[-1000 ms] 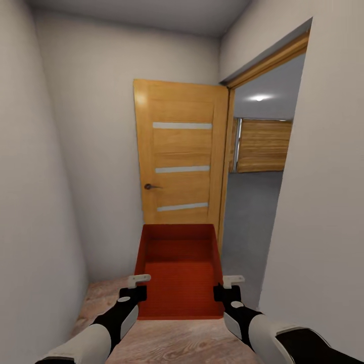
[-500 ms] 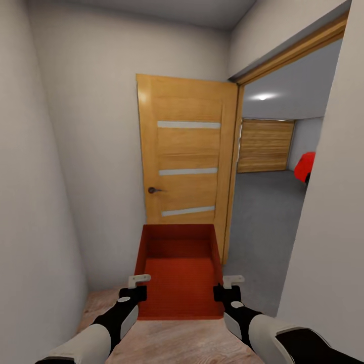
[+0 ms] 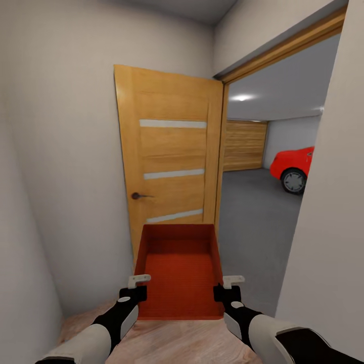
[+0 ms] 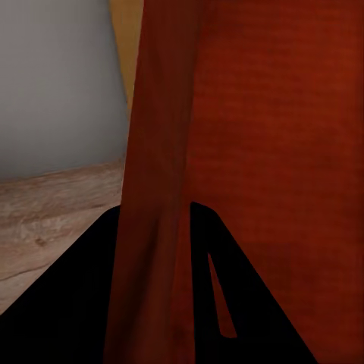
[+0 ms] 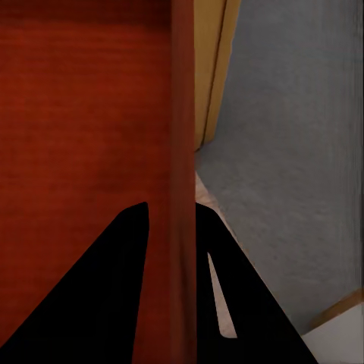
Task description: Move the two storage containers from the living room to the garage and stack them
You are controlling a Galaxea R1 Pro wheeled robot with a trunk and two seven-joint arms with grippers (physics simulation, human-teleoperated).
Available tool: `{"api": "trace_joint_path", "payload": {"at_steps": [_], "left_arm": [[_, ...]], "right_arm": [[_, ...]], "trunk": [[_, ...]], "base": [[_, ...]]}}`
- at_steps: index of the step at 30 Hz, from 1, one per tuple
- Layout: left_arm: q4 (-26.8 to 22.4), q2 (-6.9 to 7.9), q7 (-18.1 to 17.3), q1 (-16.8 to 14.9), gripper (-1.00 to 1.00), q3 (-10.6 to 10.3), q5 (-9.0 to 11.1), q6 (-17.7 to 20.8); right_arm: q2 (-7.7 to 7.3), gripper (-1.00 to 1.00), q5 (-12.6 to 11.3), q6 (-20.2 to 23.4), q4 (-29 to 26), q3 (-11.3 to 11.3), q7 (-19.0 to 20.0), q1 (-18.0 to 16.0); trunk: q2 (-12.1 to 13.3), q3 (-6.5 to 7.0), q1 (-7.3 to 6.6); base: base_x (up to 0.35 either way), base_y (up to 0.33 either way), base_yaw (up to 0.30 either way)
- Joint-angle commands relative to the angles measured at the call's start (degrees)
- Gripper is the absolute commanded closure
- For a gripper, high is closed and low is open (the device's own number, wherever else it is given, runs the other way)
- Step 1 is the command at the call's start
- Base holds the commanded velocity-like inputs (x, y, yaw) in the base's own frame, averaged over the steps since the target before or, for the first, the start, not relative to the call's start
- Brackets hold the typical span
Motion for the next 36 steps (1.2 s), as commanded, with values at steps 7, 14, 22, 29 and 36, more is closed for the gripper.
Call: {"api": "trace_joint_path", "payload": {"at_steps": [7,14,22,29,36], "left_arm": [[0.14,0.73,0.42,0.04,1.0,0.13,0.41,-0.1],[0.16,0.73,0.42,0.04,1.0,0.13,0.41,-0.1],[0.14,0.73,0.42,0.04,1.0,0.1,0.32,-0.15],[0.16,0.73,0.42,0.04,1.0,-0.04,0.27,-0.18],[0.17,0.73,0.42,0.04,1.0,-0.03,0.23,-0.19]], "right_arm": [[0.07,1.0,1.86,-0.06,-2.83,-2.24,0.59,-0.11],[0.07,1.0,1.86,-0.06,-2.83,-2.24,0.59,-0.11],[0.07,1.0,1.86,-0.06,-2.83,-2.24,0.59,-0.11],[0.07,1.0,1.86,-0.06,-2.83,-2.24,0.59,-0.11],[0.07,1.0,1.86,-0.06,-2.83,-2.24,0.59,-0.11]], "trunk": [[-0.03,-0.02,0.04],[-0.03,-0.02,0.04],[-0.03,-0.02,0.04],[-0.03,-0.02,0.04],[-0.03,-0.02,0.04]], "base": [[0.281,0.218,-0.284],[0.281,0.219,-0.284],[0.281,0.219,-0.284],[0.281,0.219,-0.284],[0.281,0.219,-0.284]]}}
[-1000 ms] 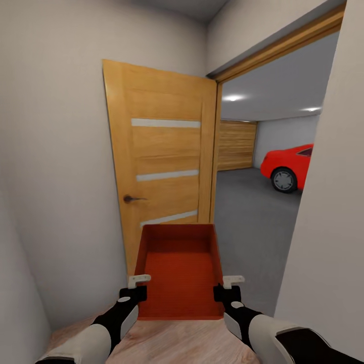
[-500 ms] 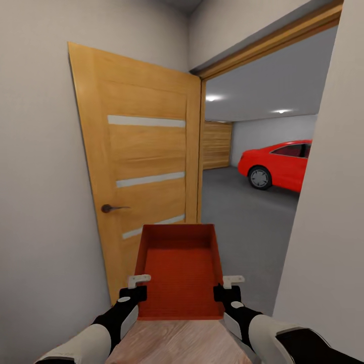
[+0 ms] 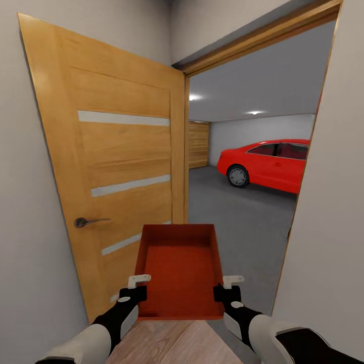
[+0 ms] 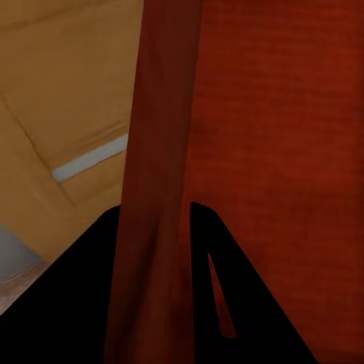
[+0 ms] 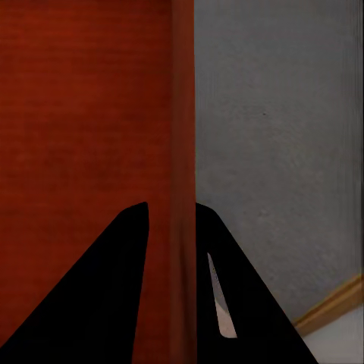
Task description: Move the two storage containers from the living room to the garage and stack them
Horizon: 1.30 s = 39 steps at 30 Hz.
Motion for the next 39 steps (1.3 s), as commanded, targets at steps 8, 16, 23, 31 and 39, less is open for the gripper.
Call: {"api": "trace_joint_path", "payload": {"at_steps": [8,16,23,31,39], "left_arm": [[0.05,0.74,0.43,0.05,1.0,-0.1,0.4,-0.13],[0.1,0.67,0.43,0.05,1.0,-0.08,0.42,-0.13],[0.08,0.69,0.43,0.05,1.0,-0.1,0.41,-0.06],[0.12,0.69,0.43,0.05,1.0,-0.05,0.41,-0.04],[0.13,0.65,0.43,0.05,1.0,-0.1,0.41,-0.04]], "right_arm": [[0.07,1.0,1.81,-0.06,-2.82,-2.24,0.61,-0.11],[0.07,1.0,1.81,-0.06,-2.82,-2.24,0.61,-0.11],[0.07,1.0,1.81,-0.06,-2.82,-2.24,0.61,-0.11],[0.07,1.0,1.81,-0.06,-2.82,-2.24,0.54,-0.11],[0.07,1.0,1.64,-0.06,-2.82,-2.24,0.58,-0.11]], "trunk": [[-0.03,-0.02,0.04],[-0.03,-0.02,0.04],[-0.03,-0.02,0.04],[-0.03,-0.02,0.04],[-0.03,-0.02,0.04]], "base": [[0.208,0.143,-0.284],[0.026,0.029,-0.284],[0.149,0.24,-0.274],[0.172,0.275,-0.058],[0.182,0.276,-0.185]]}}
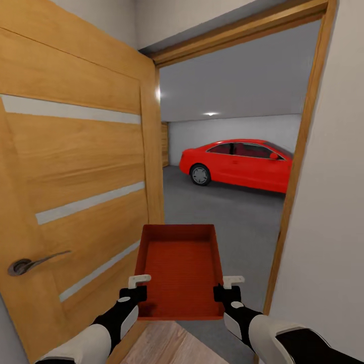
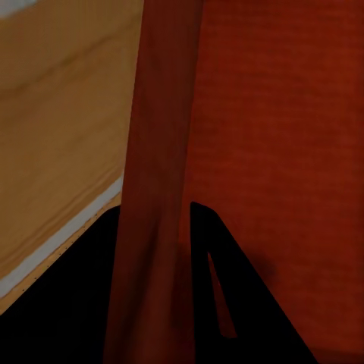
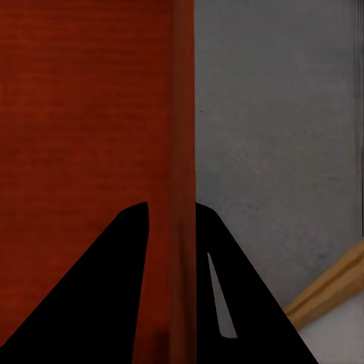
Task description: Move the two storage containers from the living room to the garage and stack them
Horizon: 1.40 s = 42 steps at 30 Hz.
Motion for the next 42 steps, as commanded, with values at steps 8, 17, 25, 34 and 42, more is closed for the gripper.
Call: {"api": "trace_joint_path", "payload": {"at_steps": [8,17,25,34,42], "left_arm": [[0.12,0.67,0.42,0.05,1.0,-0.04,0.37,-0.18],[0.12,0.73,0.42,0.05,1.0,-0.04,0.32,-0.22],[0.12,0.74,0.42,0.05,1.0,-0.04,0.29,-0.29],[0.12,0.74,0.42,0.05,1.0,-0.04,0.29,-0.3],[0.12,0.74,0.42,0.05,1.0,-0.04,0.28,-0.3]], "right_arm": [[0.07,1.0,1.91,-0.06,-2.89,-2.34,0.51,-0.12],[0.07,1.0,1.92,-0.06,-2.89,-2.34,0.5,-0.12],[0.07,1.0,1.92,-0.06,-2.89,-2.34,0.52,-0.12],[0.07,1.0,1.92,-0.06,-2.89,-2.34,0.51,-0.12],[0.07,1.0,1.92,-0.06,-2.89,-2.34,0.54,-0.12]], "trunk": [[-0.03,-0.02,0.03],[-0.03,-0.02,0.03],[-0.03,-0.02,0.03],[-0.03,-0.02,0.03],[-0.03,-0.02,0.03]], "base": [[0.2,0.27,-0.278],[0.24,0.234,-0.282],[0.245,0.22,-0.282],[0.248,0.216,-0.282],[0.28,0.214,-0.282]]}}
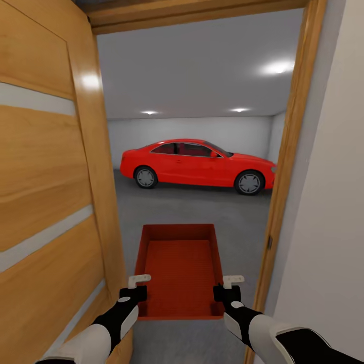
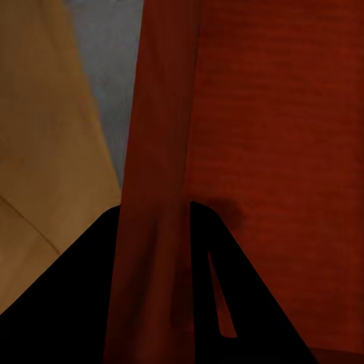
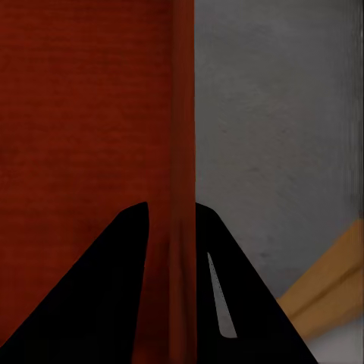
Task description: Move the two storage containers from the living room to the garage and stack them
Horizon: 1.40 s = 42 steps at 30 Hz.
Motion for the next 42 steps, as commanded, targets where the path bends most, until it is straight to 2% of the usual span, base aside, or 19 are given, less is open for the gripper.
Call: {"api": "trace_joint_path", "payload": {"at_steps": [1,18,24,42], "left_arm": [[0.12,0.74,0.43,0.05,1.0,-0.12,0.3,-0.14],[0.12,0.74,0.43,0.05,1.0,-0.2,0.21,-0.14],[0.12,0.74,0.43,0.05,1.0,-0.21,0.2,-0.14],[0.12,0.68,0.43,0.05,1.0,-0.2,0.4,-0.05]], "right_arm": [[0.07,1.0,1.79,-0.06,-2.76,-2.35,0.61,-0.11],[0.07,1.0,1.81,-0.06,-2.76,-2.35,0.59,-0.11],[0.07,1.0,1.83,-0.06,-2.76,-2.35,0.58,-0.11],[0.08,1.0,1.81,-0.05,-2.76,-2.35,0.53,-0.11]], "trunk": [[-0.03,-0.02,0.05],[-0.03,-0.02,0.05],[-0.03,-0.02,0.05],[-0.03,-0.02,0.05]], "base": [[0.294,0.19,-0.266],[0.3,0.17,-0.223],[0.286,0.149,-0.029],[0.064,0.009,0.0]]}}
